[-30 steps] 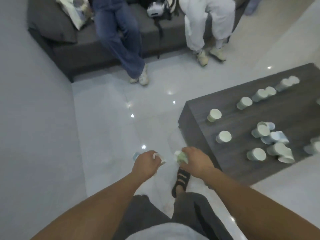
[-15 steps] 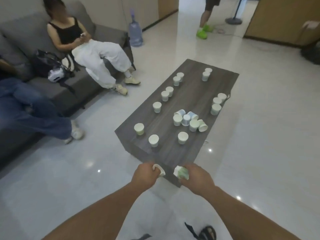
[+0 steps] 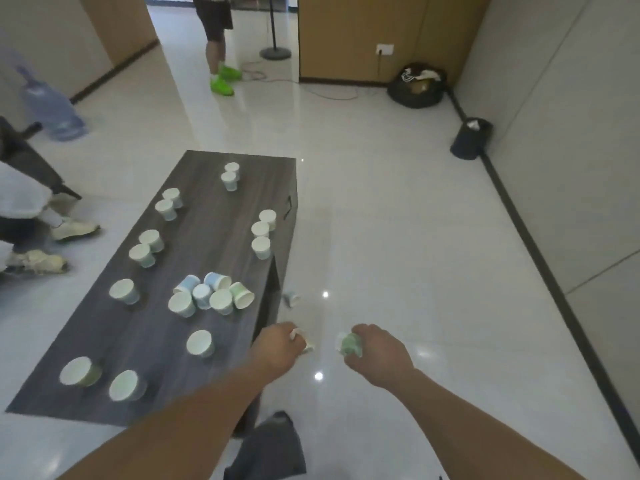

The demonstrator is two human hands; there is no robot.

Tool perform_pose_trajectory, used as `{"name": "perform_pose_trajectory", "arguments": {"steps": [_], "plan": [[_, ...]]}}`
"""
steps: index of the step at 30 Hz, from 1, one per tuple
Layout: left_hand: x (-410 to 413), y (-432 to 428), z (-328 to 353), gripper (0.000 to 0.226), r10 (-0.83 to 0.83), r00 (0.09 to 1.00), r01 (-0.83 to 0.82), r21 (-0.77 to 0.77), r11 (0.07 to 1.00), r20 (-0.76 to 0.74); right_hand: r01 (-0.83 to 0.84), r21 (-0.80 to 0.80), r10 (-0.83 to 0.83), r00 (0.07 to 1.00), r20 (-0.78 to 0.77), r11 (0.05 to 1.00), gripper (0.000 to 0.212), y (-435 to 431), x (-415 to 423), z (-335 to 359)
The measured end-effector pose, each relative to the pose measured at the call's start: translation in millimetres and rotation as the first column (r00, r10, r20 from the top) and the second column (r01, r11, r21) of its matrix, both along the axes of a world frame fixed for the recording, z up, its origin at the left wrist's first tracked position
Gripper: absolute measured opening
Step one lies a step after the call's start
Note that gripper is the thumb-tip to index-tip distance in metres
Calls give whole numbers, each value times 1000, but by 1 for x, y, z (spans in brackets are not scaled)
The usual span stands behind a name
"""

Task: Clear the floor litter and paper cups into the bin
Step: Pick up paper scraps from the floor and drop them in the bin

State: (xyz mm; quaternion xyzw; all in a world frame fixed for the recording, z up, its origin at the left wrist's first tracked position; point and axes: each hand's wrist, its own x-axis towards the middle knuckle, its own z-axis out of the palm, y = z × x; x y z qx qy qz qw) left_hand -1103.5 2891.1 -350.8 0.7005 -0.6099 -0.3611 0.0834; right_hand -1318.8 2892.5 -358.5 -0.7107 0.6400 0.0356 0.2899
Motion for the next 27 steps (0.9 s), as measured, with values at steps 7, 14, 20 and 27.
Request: {"name": "perform_pose_trajectory", "arguments": {"steps": [7,14,20,27], "plan": [[-47,-145,-15,26,-127,990,127,1,992,59,114,-16,-115,993,-32,993,58,-120,-47,-6],[-106,-290,-3,22,-249,968,250,-31,968,34,269,11,-268,963,-38,963,59,-229,-101,0],[-191,-403,-4,24,-362,932,362,-48,931,24,353,13,-352,936,-24,936,52,-319,-177,-10],[-316,-527,13,25,-409,909,415,-86,906,77,386,-30,-386,922,-10,922,54,-438,-300,1]]}}
